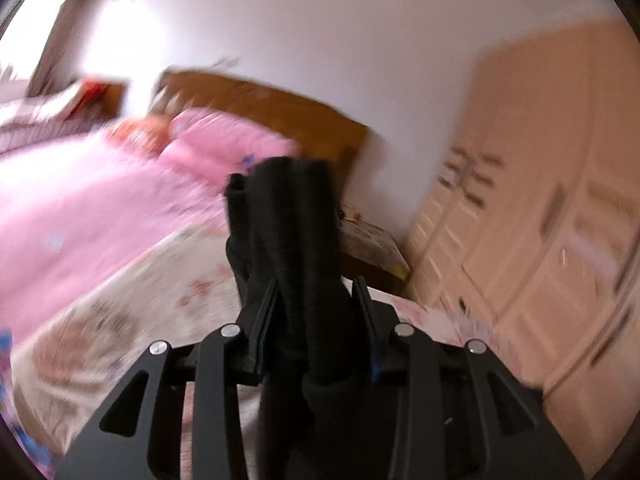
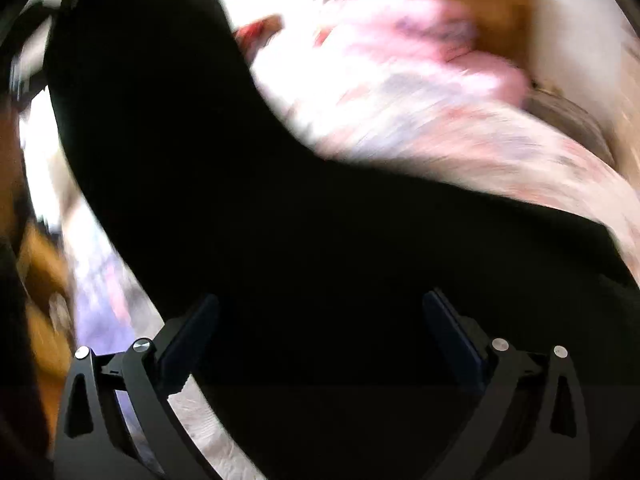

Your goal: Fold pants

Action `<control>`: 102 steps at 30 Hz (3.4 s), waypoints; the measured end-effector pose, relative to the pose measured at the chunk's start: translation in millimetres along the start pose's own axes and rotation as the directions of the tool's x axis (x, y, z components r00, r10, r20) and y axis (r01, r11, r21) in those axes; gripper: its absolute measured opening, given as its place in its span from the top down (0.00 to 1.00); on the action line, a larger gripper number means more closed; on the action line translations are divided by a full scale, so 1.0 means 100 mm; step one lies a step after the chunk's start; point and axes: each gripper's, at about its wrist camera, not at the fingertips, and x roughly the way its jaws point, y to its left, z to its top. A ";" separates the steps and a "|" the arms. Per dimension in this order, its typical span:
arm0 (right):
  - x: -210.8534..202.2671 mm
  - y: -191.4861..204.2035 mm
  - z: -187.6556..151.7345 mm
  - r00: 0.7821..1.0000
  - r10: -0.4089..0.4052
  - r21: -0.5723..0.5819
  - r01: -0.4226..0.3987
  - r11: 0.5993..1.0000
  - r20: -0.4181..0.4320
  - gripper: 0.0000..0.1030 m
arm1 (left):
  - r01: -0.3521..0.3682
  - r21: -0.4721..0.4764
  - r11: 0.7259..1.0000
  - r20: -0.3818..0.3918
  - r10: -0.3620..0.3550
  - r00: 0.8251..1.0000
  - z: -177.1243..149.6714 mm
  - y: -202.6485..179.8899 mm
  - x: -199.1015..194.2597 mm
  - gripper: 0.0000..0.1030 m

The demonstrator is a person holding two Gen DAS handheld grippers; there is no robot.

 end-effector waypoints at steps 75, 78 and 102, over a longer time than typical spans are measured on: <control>-0.64 -0.99 -0.96 0.986 0.074 0.462 -0.136 0.876 0.151 0.81 | -0.244 0.220 0.945 -0.322 0.306 0.896 -1.91 0.37 0.46 0.01; -0.62 -1.14 -1.11 0.986 0.081 0.510 -0.144 0.848 0.144 0.74 | -0.239 0.308 0.921 -0.358 0.345 0.867 -1.89 0.27 0.45 0.01; -0.77 -0.58 -0.90 0.976 -0.217 0.106 0.213 0.971 0.033 0.11 | -0.061 0.311 0.948 -0.544 0.230 0.807 -1.49 -0.78 1.36 0.01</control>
